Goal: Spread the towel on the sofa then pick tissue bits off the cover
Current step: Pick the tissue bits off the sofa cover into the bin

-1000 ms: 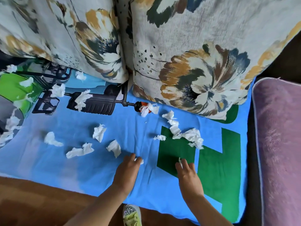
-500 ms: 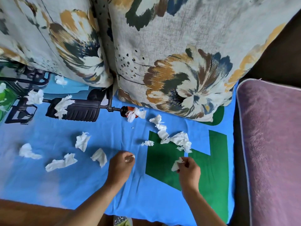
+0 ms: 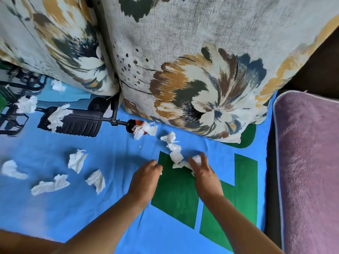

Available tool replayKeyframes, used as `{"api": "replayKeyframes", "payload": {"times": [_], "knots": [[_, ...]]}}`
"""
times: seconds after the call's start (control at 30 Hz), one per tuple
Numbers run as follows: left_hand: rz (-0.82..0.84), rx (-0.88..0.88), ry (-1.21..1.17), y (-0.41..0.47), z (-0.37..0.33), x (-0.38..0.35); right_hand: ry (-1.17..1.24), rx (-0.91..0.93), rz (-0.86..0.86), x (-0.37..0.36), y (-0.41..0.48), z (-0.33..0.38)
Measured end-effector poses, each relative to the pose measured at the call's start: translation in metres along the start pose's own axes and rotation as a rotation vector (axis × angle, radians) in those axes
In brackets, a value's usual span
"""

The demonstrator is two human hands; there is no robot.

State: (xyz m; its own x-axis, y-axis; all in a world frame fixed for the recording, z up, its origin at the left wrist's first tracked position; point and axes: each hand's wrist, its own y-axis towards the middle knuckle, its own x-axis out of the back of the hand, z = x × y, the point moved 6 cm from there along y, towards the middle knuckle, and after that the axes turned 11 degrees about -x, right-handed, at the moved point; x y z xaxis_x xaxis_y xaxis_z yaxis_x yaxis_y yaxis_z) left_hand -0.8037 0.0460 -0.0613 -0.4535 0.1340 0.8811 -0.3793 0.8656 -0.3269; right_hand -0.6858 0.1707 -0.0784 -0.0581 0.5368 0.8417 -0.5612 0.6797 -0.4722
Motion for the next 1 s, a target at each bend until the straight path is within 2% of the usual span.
{"api": "replayKeyframes", "payload": {"times": [0.13,0.27,0.37,0.47,0.57,0.7,0.83,1.0], "knots": [[-0.079,0.045,-0.041,-0.004,-0.001,-0.001,0.002,0.067,-0.111,0.005,-0.006,-0.001],[-0.19,0.043,-0.049,-0.002,-0.006,0.01,0.146,-0.027,-0.289,0.021,-0.012,-0.007],[-0.145,0.023,-0.153,0.006,-0.016,0.005,0.118,-0.102,-0.366,0.021,-0.02,-0.013],[-0.089,-0.069,-0.112,0.018,-0.033,0.003,0.162,-0.164,-0.3,0.007,-0.025,-0.02],[-0.03,-0.159,-0.051,0.032,-0.043,-0.006,0.189,-0.1,-0.264,-0.001,-0.029,-0.021],[0.025,-0.148,0.063,0.041,-0.046,-0.006,0.247,-0.032,-0.223,0.001,-0.027,-0.023],[0.001,-0.081,0.055,0.034,-0.029,-0.006,0.294,0.116,-0.136,-0.003,-0.028,0.004],[-0.083,-0.048,0.045,0.017,-0.018,0.002,0.095,0.249,-0.056,-0.014,-0.015,0.037]]}}
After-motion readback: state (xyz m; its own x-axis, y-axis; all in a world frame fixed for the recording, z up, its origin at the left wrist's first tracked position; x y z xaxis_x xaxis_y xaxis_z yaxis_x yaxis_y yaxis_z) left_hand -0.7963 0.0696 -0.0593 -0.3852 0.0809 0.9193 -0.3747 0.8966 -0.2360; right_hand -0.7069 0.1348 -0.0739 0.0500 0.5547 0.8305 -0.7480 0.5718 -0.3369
